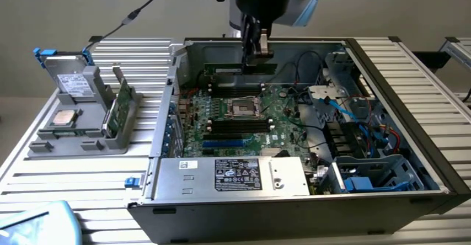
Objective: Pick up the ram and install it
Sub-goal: 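Pick up the ram and move it above insertion slot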
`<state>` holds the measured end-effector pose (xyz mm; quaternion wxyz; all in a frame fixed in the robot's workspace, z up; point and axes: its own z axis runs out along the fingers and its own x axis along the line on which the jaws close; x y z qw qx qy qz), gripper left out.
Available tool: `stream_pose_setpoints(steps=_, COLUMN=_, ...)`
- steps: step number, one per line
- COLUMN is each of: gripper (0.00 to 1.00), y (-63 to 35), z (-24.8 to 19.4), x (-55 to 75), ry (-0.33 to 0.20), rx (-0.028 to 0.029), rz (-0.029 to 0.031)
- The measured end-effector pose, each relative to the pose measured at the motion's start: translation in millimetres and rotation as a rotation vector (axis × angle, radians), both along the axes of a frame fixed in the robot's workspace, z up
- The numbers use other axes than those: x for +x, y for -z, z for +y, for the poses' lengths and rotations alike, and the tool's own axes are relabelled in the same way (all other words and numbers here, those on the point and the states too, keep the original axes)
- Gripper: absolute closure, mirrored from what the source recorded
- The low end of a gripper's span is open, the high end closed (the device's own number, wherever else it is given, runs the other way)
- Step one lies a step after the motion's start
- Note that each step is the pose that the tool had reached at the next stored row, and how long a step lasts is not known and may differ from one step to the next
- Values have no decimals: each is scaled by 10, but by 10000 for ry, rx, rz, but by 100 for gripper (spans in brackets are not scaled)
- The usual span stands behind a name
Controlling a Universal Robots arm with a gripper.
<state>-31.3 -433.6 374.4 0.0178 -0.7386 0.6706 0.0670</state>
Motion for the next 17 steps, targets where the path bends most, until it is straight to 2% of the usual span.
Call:
stream_pose_setpoints(steps=11, gripper=86, y=91, z=0, x=52, ry=1, rx=-427, rz=-3)
stream_pose_setpoints(steps=14, gripper=86, y=117, z=0, x=70, ry=4, rx=-527, rz=-10)
stream_pose_setpoints(steps=17, gripper=86, y=149, z=0, x=81, ry=12, rx=-591, rz=-12)
